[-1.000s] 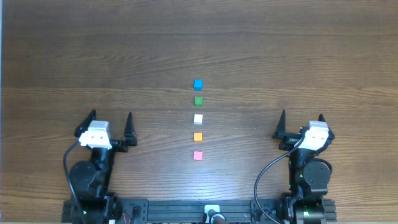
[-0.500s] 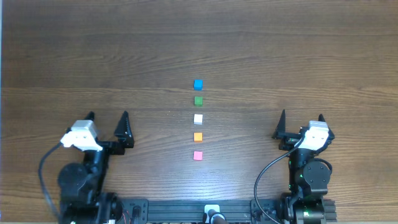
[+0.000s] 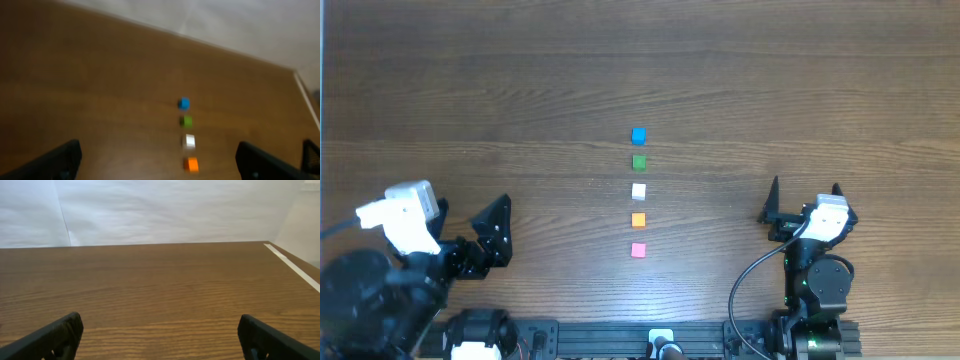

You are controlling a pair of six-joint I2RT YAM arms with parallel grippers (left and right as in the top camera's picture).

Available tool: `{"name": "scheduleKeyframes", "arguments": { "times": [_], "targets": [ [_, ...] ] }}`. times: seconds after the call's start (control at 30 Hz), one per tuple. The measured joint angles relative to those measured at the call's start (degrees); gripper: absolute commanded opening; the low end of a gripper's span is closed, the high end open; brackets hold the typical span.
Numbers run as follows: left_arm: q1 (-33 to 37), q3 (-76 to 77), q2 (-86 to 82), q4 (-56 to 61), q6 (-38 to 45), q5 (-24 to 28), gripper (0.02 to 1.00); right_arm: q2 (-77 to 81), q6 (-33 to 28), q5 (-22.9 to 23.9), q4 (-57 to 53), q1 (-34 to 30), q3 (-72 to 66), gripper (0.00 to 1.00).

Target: Stack Cubes

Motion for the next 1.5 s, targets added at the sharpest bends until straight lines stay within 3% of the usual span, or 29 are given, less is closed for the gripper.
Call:
{"name": "scheduleKeyframes", "arguments": {
  "times": [0.17, 0.33, 0.6, 1.03, 1.5],
  "targets": [
    [-0.3, 9.8, 12.0, -15.2, 1.4, 1.2, 0.998, 0.0, 0.0, 0.0, 0.0, 0.0, 0.0, 0.991],
    [-5.2, 11.5, 22.1, -21.0, 3.8, 3.1, 0.998, 0.0, 0.0, 0.0, 0.0, 0.0, 0.0, 0.991],
    [-20.6, 11.5, 34.6, -13.6, 2.1, 5.1, 0.998, 0.0, 0.0, 0.0, 0.0, 0.0, 0.0, 0.993],
    [-30.6, 11.5, 54.7, -11.6, -2.5, 6.0, 0.998, 0.0, 0.0, 0.0, 0.0, 0.0, 0.0, 0.993],
    [-45.8, 11.5, 65.4, -5.8, -22.0, -0.1, 0.998, 0.0, 0.0, 0.0, 0.0, 0.0, 0.0, 0.991]
  ]
}}
